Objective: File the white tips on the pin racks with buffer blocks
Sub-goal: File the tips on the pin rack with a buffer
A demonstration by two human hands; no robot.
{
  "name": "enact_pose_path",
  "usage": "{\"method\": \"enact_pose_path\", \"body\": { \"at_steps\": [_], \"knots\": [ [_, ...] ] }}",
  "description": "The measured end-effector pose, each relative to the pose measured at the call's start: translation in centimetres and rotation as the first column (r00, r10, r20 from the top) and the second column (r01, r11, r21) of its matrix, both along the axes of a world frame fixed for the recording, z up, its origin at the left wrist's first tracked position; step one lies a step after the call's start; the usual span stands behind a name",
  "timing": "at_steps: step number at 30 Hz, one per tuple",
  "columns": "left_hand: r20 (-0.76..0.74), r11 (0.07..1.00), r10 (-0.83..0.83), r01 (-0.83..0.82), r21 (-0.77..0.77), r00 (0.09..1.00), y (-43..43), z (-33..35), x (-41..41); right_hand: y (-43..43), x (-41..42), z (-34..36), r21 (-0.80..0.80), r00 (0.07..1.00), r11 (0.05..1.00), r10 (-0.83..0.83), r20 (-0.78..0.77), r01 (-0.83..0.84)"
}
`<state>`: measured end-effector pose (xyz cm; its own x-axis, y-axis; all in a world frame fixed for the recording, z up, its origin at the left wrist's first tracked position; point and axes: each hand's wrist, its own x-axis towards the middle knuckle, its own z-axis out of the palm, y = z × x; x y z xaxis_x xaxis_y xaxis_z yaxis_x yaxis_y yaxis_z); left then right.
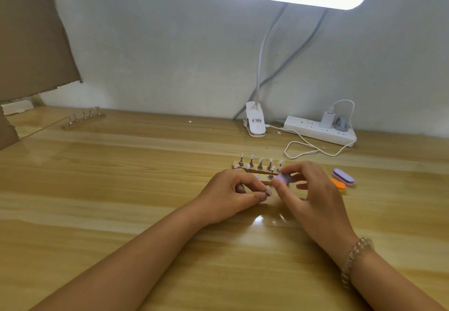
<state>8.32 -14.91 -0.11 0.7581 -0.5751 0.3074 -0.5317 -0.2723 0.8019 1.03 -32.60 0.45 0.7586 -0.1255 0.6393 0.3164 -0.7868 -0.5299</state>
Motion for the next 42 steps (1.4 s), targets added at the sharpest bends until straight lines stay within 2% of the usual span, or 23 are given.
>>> {"method": "enact_pose_path", "body": {
  "at_steps": [2,5,9,11,14,16,20,22,24,26,29,33,38,42],
  "knots": [
    [0.005,1.000,0.002,-0.002,-0.008,1.000,0.01,0.01,0.00,0.34,-0.31,0.03,-0.018,0.998,0.998,0.053,0.022,-0.053],
    [0.021,1.000,0.010,-0.010,0.019,1.000,0.08,0.01,-0.01,0.90,-0.52,-0.21,-0.129,0.993,0.985,0.107,-0.043,-0.112],
    [0.009,1.000,0.003,-0.003,0.018,1.000,0.05,0.01,0.00,0.08,0.12,-0.15,0.007,0.999,1.000,-0.001,-0.053,0.001],
    [-0.005,1.000,0.001,-0.001,0.008,1.000,0.04,0.05,-0.02,0.00,-0.04,0.02,0.069,1.000,0.998,0.003,-0.005,-0.003],
    [0.002,1.000,0.010,-0.010,0.006,1.000,0.08,0.04,-0.01,0.77,-0.64,0.11,-0.041,0.992,0.991,0.127,-0.017,-0.128],
    [0.016,1.000,0.015,-0.015,0.025,1.000,0.08,0.04,-0.02,0.94,-0.55,-0.06,-0.108,0.988,0.983,0.141,-0.058,-0.147],
    [0.011,1.000,0.005,-0.005,0.009,1.000,0.08,0.16,-0.08,0.05,0.09,0.00,0.016,0.999,1.000,0.026,-0.041,-0.025],
    [0.007,1.000,0.008,-0.008,0.018,1.000,0.08,0.19,-0.14,-0.02,-0.19,0.09,0.046,0.999,0.998,0.035,0.018,-0.036],
    [0.013,0.999,0.015,-0.015,0.032,1.000,0.14,0.10,-0.12,0.41,-0.64,0.07,-0.056,0.993,0.992,0.118,0.020,-0.117],
    [0.008,0.999,0.015,-0.015,0.037,1.000,0.19,0.07,-0.07,0.85,-0.78,-0.06,-0.150,0.987,0.975,0.157,-0.043,-0.161],
    [0.022,0.999,0.012,-0.013,0.052,1.000,0.18,0.18,-0.08,0.58,-0.24,-0.10,-0.102,0.992,0.988,0.110,-0.057,-0.116],
    [0.027,0.999,0.000,-0.001,0.048,1.000,0.16,0.12,-0.20,0.14,-0.24,-0.06,-0.063,0.998,0.996,0.058,0.004,-0.057],
    [0.019,0.999,0.018,-0.019,0.040,1.000,0.20,0.10,-0.03,0.74,-0.70,-0.08,-0.191,0.989,0.971,0.145,-0.013,-0.145],
    [0.050,0.994,-0.025,0.019,0.112,0.998,0.14,0.20,-0.29,0.70,-0.17,-0.14,-0.157,0.996,0.984,0.090,0.003,-0.088]
  ]
}}
